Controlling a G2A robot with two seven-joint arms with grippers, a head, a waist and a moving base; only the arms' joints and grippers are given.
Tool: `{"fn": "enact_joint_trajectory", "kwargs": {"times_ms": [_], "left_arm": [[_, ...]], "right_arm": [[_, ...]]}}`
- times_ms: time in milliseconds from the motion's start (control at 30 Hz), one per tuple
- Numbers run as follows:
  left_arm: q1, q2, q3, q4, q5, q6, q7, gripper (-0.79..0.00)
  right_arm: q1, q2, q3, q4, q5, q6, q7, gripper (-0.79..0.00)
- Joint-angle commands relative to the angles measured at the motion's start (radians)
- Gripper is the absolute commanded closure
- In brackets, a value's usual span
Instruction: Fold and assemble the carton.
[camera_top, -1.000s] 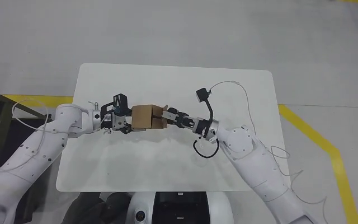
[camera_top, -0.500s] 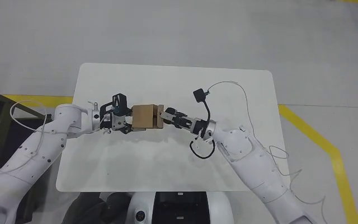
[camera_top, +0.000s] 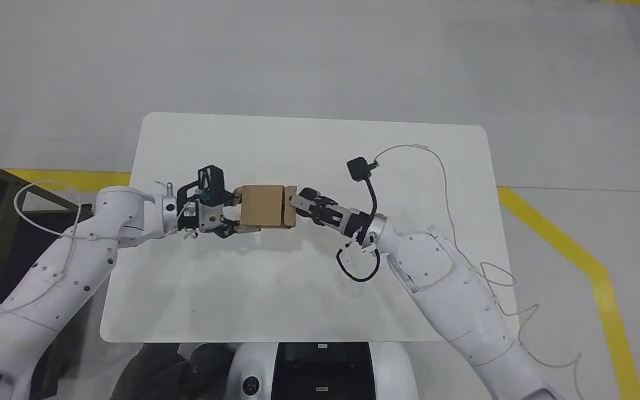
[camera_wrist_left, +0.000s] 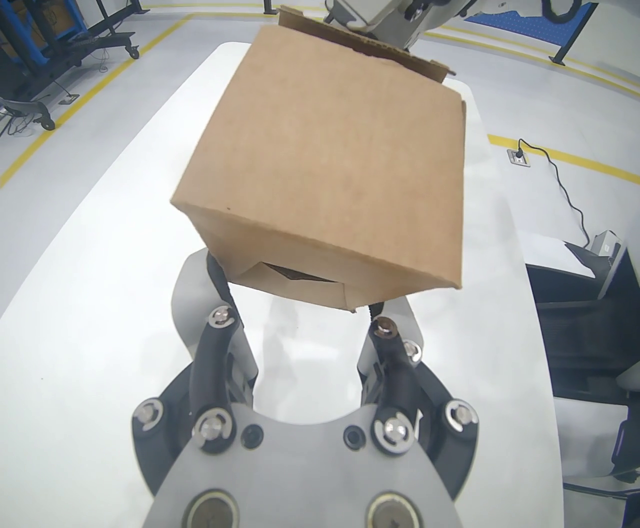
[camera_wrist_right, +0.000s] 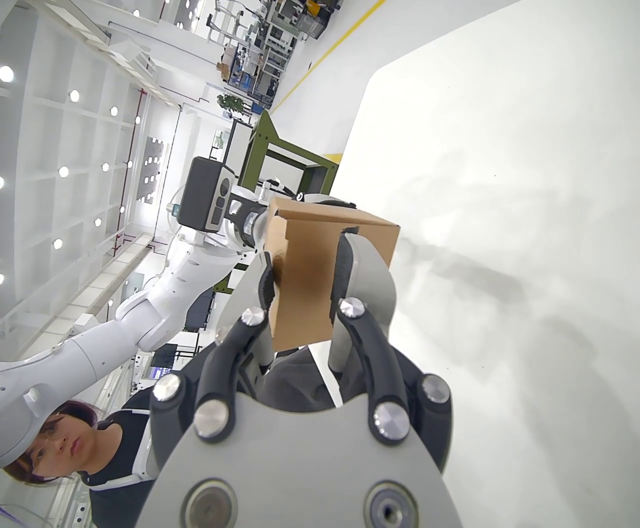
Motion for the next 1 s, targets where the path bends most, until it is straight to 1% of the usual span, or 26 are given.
{"fn": "enact_joint_trajectory", "kwargs": {"times_ms": [0,233,567,800,867,967], "left_arm": [[0.004,-0.001,-0.007,0.001,-0.003,-0.002,0.004,-0.246],[0.017,-0.007,-0.027,0.005,-0.012,-0.012,0.018,-0.24],[0.028,-0.018,-0.044,0.004,-0.003,-0.018,0.012,-0.228],[0.027,-0.028,-0.046,-0.004,0.009,-0.008,-0.009,-0.228],[0.027,-0.03,-0.05,-0.005,0.011,-0.009,-0.011,-0.228],[0.029,-0.033,-0.055,-0.005,0.013,-0.01,-0.014,-0.228]], "right_arm": [[-0.002,0.0,0.001,-0.001,-0.004,0.005,-0.006,-0.179],[-0.009,-0.001,0.006,-0.001,-0.01,0.011,-0.02,-0.111],[-0.013,-0.003,0.002,-0.01,-0.008,0.01,-0.02,-0.117],[0.003,-0.011,-0.021,-0.011,-0.029,0.027,-0.035,-0.095],[0.005,-0.012,-0.023,-0.01,-0.035,0.033,-0.043,-0.068],[0.005,-0.014,-0.025,-0.012,-0.044,0.042,-0.056,-0.062]]}}
